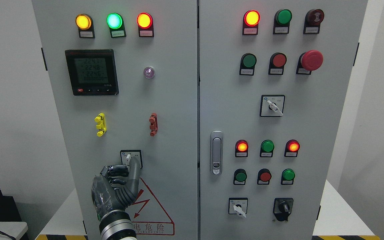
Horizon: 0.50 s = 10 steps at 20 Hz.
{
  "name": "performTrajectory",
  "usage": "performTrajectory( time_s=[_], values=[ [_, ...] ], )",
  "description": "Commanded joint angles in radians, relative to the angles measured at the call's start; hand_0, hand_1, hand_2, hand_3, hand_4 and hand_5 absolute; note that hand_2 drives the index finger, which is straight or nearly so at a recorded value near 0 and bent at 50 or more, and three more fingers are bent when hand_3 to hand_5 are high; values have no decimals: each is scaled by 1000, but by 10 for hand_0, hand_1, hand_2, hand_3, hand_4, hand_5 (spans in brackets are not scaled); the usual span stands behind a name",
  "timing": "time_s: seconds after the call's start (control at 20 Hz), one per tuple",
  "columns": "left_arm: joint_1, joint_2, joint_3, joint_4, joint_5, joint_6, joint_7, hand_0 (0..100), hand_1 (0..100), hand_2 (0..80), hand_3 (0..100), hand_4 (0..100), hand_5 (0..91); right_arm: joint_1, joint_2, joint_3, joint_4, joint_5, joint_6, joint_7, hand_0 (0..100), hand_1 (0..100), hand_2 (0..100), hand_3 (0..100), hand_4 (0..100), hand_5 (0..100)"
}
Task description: Turn on light switch 1
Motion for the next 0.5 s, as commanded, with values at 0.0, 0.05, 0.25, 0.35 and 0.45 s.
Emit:
performTrajectory(
  time_s=[0.0,0.05,0.25,0.35,0.45],
  values=[
    [-1,0,-2,1,0,1,0,209,457,556,693,751,716,0,0,0,0,-17,0,0,120,389,0,0,0,0],
    [-1,0,-2,1,0,1,0,211,456,556,693,752,717,0,0,0,0,-17,0,0,120,389,0,0,0,0],
    [-2,0,-2,3,0,1,-2,216,451,559,696,756,728,0,0,0,0,-18,0,0,120,389,0,0,0,0],
    [-2,0,-2,3,0,1,-2,220,447,561,697,756,731,0,0,0,0,-17,0,0,120,389,0,0,0,0],
    [-2,0,-2,4,0,1,-2,223,442,564,701,758,732,0,0,0,0,-18,0,0,120,389,0,0,0,0]
  ],
)
